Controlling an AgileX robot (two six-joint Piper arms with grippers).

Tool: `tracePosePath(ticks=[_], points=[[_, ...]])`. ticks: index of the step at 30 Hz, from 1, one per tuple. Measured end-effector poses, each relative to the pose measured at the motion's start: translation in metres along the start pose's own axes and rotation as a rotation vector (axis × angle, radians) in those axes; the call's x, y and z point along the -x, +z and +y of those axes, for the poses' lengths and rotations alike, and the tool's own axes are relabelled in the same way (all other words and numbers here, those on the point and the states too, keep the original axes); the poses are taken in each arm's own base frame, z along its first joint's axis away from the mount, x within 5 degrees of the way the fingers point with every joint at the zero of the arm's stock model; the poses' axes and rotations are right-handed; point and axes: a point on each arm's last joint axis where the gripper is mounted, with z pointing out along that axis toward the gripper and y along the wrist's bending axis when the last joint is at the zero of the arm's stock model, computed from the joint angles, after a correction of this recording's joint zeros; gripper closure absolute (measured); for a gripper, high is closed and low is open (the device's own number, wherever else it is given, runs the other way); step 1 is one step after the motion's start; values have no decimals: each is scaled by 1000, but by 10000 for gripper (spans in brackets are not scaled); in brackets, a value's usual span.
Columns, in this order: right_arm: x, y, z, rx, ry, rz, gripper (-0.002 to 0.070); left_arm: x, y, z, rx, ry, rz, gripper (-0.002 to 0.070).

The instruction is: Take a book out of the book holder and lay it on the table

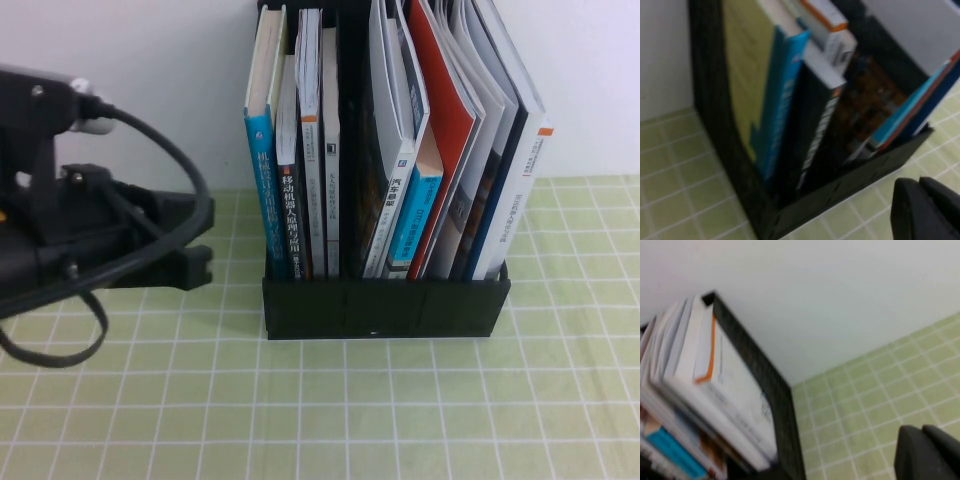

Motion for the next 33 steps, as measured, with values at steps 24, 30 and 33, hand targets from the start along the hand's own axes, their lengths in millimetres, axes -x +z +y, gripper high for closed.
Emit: tracePosePath(ticks=[24, 30, 33], points=[[-45, 64, 15, 398, -277, 231, 678, 125, 158, -75, -519, 375, -136, 678], [-54, 89, 15, 444, -246, 322, 678, 118, 191, -105, -577, 439, -130, 678], [-57, 98, 15, 459, -239, 336, 678, 106, 206, -110, -573, 495, -90, 678]])
